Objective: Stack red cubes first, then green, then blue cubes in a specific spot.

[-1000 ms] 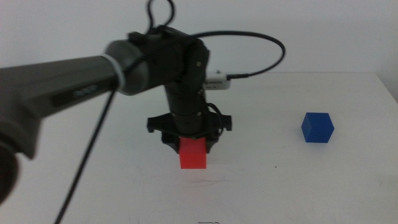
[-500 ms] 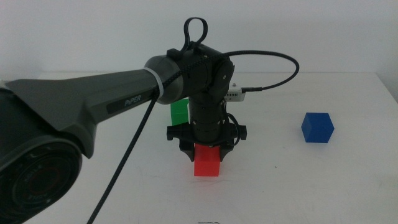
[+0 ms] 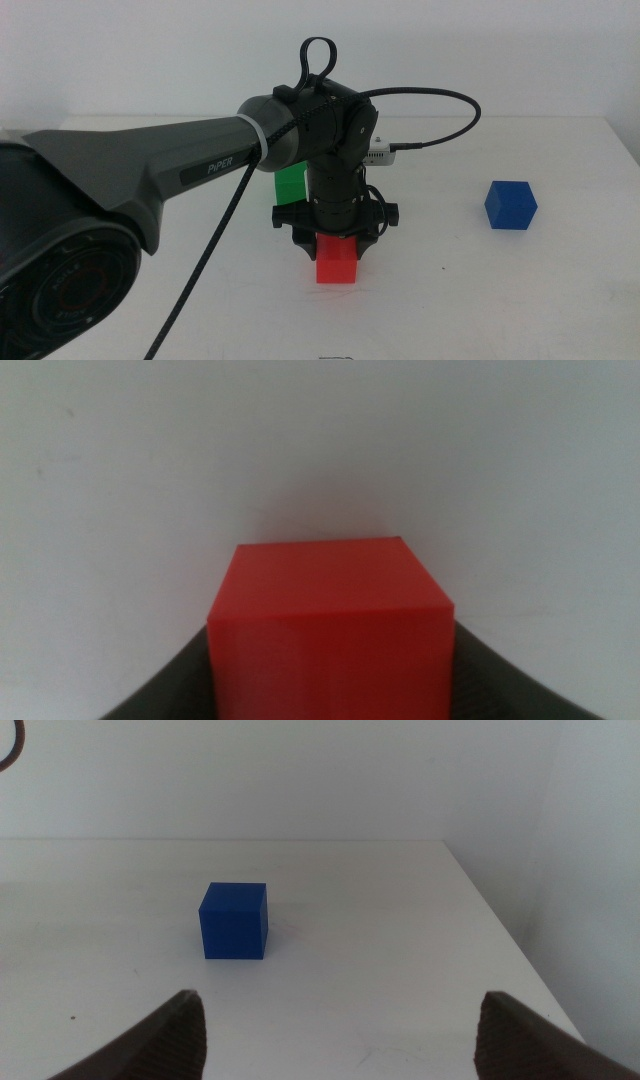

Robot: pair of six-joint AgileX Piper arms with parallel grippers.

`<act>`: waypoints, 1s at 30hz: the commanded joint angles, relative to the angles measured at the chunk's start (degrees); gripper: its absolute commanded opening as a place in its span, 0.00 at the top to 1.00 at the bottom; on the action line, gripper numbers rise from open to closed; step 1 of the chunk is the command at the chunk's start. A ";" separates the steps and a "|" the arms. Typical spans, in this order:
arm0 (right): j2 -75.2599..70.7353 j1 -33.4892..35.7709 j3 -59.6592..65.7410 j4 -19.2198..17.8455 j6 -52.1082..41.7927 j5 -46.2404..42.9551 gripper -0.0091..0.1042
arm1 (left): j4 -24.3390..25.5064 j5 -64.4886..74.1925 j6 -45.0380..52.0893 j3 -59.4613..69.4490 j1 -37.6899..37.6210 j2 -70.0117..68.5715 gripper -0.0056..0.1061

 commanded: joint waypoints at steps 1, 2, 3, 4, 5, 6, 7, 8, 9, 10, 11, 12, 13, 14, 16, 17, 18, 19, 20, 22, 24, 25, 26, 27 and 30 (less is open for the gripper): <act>-1.13 -0.33 -1.03 -0.28 -0.54 -4.40 0.14 | 0.00 -1.30 -0.55 -1.78 -0.25 -3.51 0.75; -1.13 -0.33 -1.03 -0.28 -0.54 -4.40 0.14 | 0.00 -1.43 -0.31 -1.78 -0.25 -3.46 0.75; -1.13 -0.33 -1.03 -0.28 -0.54 -4.40 0.14 | 0.00 -1.52 -0.08 -1.78 -0.25 -3.32 0.75; -1.13 -0.33 -1.03 -0.28 -0.54 -4.40 0.14 | 0.00 -1.57 0.09 -1.78 -0.25 -3.27 0.75; -1.13 -0.33 -1.03 -0.28 -0.54 -4.40 0.14 | 0.00 -1.62 0.51 -1.78 -0.25 -2.96 0.75; -1.13 -0.33 -1.03 -0.28 -0.54 -4.40 0.14 | -0.33 -1.62 0.71 -1.78 -0.25 -2.78 0.75; -1.13 -0.33 -1.03 -0.28 -0.54 -4.40 0.14 | -0.33 -1.62 0.71 -1.78 -0.25 -2.66 0.75; -1.13 -0.33 -1.03 -0.28 -0.54 -4.40 0.14 | -0.33 -1.55 0.71 -1.78 -0.25 -2.52 0.75; -1.13 -0.33 -1.03 -0.28 -0.54 -4.40 0.14 | -0.50 -1.55 0.71 -1.78 -0.25 -2.36 0.75; -1.13 -0.33 -1.03 -0.28 -0.54 -4.40 0.14 | -0.66 -1.55 0.71 -1.78 -0.25 -2.26 0.75; -1.13 -0.33 -1.03 -0.28 -0.54 -4.40 0.14 | -0.80 -1.55 0.71 -1.78 -0.25 -2.05 0.75; -1.13 -0.33 -1.03 -0.28 -0.54 -4.40 0.14 | -1.01 -1.60 0.71 -1.78 -0.25 -1.91 0.75; -1.13 -0.33 -1.03 -0.28 -0.54 -4.40 0.14 | -1.06 -1.67 0.71 -1.78 -0.25 -1.66 0.75; -1.13 -0.33 -1.03 -0.28 -0.54 -4.40 0.14 | -1.31 -1.72 0.71 -1.78 -0.25 -1.52 0.75; -1.13 -0.33 -1.03 -0.28 -0.54 -4.40 0.14 | -1.81 -1.67 0.72 -1.78 -0.25 -1.33 0.75; -1.13 -0.33 -1.03 -0.28 -0.54 -4.40 0.14 | -1.95 -1.62 0.83 -1.78 -0.25 -1.33 0.75; -1.13 -0.33 -1.03 -0.28 -0.54 -4.40 0.14 | -2.14 -1.62 1.07 -1.78 -0.25 -1.33 0.74; -1.13 -0.33 -1.03 -0.28 -0.54 -4.40 0.14 | -2.27 -1.62 1.23 -1.78 -0.25 -1.33 0.73; -1.13 -0.33 -1.03 -0.28 -0.54 -4.40 0.14 | -2.26 -1.62 1.25 -1.78 -0.25 -1.33 0.71; -1.13 -0.33 -1.03 -0.28 -0.54 -4.40 0.14 | -2.20 -1.16 1.41 -1.78 -0.25 -1.33 0.53; -1.13 -0.33 -1.03 -0.28 -0.54 -4.40 0.14 | -2.08 -0.92 2.07 -1.78 -0.25 -1.39 0.38; -1.13 -0.33 -1.03 -0.28 -0.54 -4.40 0.14 | -1.92 -0.89 2.18 -1.78 -0.25 -1.39 0.33; -1.13 -0.33 -1.03 -0.28 -0.54 -4.40 0.14 | -1.66 -0.82 2.18 -1.78 -0.25 -1.39 0.28; -1.13 -0.33 -1.03 -0.28 -0.54 -4.40 0.14 | -1.30 -0.70 2.18 -1.78 -0.25 -1.39 0.22; -1.13 -0.33 -1.03 -0.28 -0.54 -4.40 0.14 | -1.17 0.38 2.24 -2.08 -0.08 -1.50 0.11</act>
